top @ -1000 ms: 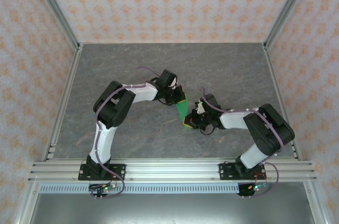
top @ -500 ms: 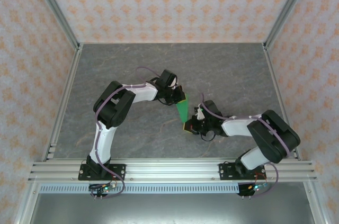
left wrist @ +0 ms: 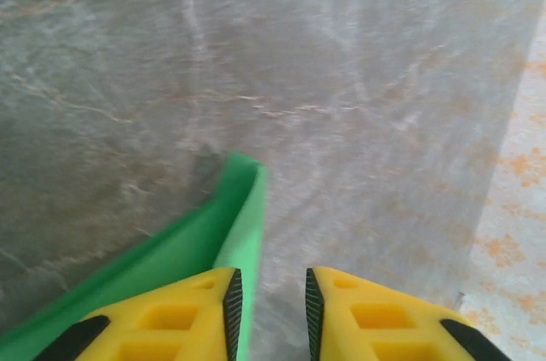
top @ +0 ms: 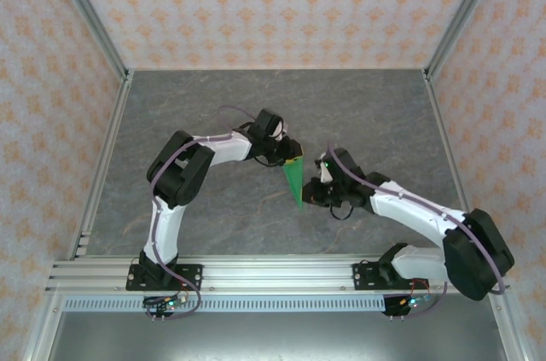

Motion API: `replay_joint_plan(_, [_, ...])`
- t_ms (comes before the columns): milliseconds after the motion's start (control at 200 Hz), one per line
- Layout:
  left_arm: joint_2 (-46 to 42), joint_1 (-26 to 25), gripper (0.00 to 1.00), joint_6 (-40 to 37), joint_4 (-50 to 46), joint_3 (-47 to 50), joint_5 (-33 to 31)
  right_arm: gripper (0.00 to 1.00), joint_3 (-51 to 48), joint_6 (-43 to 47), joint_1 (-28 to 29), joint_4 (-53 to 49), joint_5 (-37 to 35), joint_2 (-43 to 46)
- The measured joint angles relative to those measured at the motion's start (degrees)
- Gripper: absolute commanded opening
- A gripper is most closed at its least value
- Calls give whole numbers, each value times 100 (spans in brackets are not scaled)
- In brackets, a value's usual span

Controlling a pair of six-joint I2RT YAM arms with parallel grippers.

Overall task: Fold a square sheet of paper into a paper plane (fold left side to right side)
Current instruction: Fold the wing for the fifth time at the center of the table, then turn over the paper plane at the center of the table.

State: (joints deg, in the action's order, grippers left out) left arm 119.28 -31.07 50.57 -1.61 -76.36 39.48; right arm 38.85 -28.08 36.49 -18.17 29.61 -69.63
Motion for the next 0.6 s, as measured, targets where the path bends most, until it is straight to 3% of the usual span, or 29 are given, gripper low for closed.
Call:
replay_joint_plan(110, [-560,127,41,-92,-72,11,13,34,428,282,168,-339,-669,-101])
replay_joint_plan(225, [-1394,393,45,-210,-87,317,-168,42,833,538,522,-675,-1305,-597])
replay_joint_plan(395, [-2376,824,49,-426,-376,1054,-813,46,1637,752,892,-890,-2028,-1759])
replay_joint_plan(600, [-2968,846,50,-680,-1084,1749,-1497,45,2319,866,988,-1023,-2815,-2721])
